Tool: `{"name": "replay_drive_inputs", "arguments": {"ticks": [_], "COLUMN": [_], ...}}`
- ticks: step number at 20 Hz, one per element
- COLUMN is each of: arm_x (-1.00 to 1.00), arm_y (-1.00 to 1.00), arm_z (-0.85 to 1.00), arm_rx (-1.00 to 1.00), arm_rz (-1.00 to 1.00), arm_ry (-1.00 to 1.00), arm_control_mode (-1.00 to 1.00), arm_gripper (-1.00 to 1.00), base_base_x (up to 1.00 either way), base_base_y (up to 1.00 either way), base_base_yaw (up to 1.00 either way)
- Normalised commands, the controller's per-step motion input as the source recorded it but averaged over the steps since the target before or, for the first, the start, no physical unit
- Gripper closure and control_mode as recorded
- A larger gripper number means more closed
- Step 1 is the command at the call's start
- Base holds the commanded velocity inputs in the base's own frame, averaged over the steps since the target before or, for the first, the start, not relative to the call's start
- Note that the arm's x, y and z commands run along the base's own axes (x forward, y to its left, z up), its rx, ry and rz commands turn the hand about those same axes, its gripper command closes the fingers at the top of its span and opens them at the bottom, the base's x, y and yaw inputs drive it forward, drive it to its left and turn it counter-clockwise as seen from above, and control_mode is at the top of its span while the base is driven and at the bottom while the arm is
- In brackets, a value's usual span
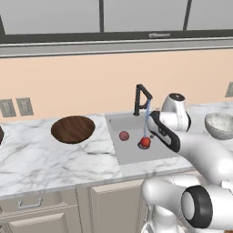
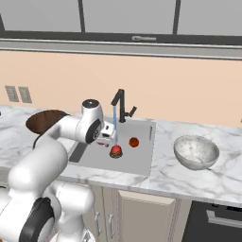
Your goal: Pick the onions from the sink and place them in one bowl. Place the tomato in the other bowl. Then turn off the sink faucet.
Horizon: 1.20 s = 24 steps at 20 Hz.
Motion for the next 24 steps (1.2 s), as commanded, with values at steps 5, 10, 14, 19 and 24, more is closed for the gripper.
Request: {"name": "replay_drive_inputs", "arguments": {"ticks": [5, 10, 14, 19, 24], "arm_x": [0.26, 0.31, 0.28, 0.28, 0.3], "arm_y": [-0.17, -0.03, -0.01, -0.02, 0.0], "arm_z": [-0.42, -0.35, -0.27, -0.21, -0.17], "arm_rx": [0.0, 0.0, 0.0, 0.0, 0.0], "arm_rz": [-0.02, -0.01, 0.0, 0.0, -0.02], "arm_ry": [-0.04, 0.0, 0.0, 0.0, 0.0], "arm_control_mode": [-1.0, -1.0, -1.0, -1.0, -1.0], "arm_gripper": [-1.0, -1.0, -1.0, -1.0, -1.0], "base_base_x": [0.0, 0.0, 0.0, 0.0, 0.0], "base_base_y": [0.0, 0.0, 0.0, 0.0, 0.0], "base_base_yaw": [0.0, 0.0, 0.0, 0.0, 0.0]}}
